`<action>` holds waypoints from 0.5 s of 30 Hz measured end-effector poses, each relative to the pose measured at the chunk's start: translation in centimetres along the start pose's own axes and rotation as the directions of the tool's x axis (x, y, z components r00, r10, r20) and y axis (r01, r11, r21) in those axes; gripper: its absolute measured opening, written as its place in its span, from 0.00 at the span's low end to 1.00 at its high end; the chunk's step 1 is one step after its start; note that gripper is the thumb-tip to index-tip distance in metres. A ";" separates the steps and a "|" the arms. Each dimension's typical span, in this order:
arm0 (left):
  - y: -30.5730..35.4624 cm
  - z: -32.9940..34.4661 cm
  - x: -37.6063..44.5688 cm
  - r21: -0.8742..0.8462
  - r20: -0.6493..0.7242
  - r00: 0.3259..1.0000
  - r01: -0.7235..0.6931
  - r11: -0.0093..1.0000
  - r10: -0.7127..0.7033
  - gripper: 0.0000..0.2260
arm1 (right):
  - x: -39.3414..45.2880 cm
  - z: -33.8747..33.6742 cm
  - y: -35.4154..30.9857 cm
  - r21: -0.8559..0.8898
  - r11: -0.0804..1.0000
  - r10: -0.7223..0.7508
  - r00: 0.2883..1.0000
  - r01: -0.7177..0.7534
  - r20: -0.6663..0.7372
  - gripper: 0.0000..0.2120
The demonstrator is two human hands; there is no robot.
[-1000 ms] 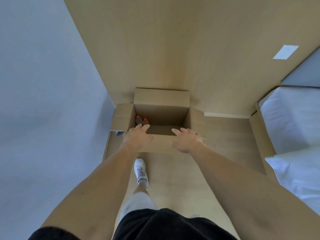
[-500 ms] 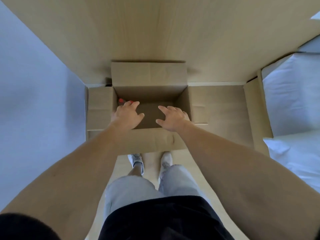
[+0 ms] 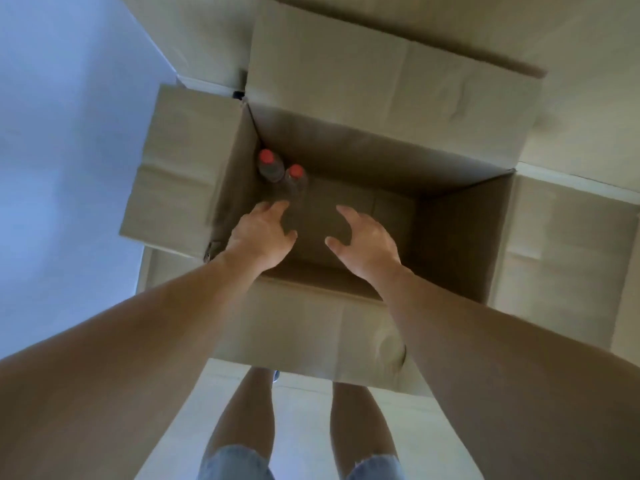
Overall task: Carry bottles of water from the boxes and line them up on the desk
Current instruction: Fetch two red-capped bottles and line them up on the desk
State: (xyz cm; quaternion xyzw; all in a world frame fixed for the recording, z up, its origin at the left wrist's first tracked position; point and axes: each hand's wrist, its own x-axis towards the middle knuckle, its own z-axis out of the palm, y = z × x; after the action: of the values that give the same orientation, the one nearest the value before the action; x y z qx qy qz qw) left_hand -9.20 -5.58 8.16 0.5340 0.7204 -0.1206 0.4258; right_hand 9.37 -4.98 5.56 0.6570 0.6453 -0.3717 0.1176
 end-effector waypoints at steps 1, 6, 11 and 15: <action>-0.1 0.7 1.4 -0.028 -0.009 1.000 0.006 1.000 -0.006 0.29 | 1.7 1.2 0.5 0.014 1.000 0.011 1.000 -0.011 0.004 0.32; 0.1 3.3 7.2 -0.143 -0.041 0.998 0.049 0.988 -0.055 0.30 | 10.0 6.5 0.8 0.065 0.993 0.099 0.995 -0.098 -0.006 0.35; -1.1 5.2 10.8 -0.155 -0.024 0.997 0.070 0.985 -0.074 0.26 | 16.4 9.5 -0.1 0.193 0.981 -0.015 0.999 0.007 0.040 0.33; -2.1 5.8 12.3 -0.156 -0.004 0.988 0.150 0.976 -0.153 0.31 | 20.0 10.8 -0.4 0.246 0.969 -0.038 0.999 0.039 -0.011 0.33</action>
State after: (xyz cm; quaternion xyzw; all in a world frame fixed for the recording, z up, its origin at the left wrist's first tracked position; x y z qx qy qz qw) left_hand -9.08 -1.88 -5.12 0.4436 0.7696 -0.0919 0.4501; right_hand 3.18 3.46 -14.64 0.6550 0.6073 -0.4489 0.0260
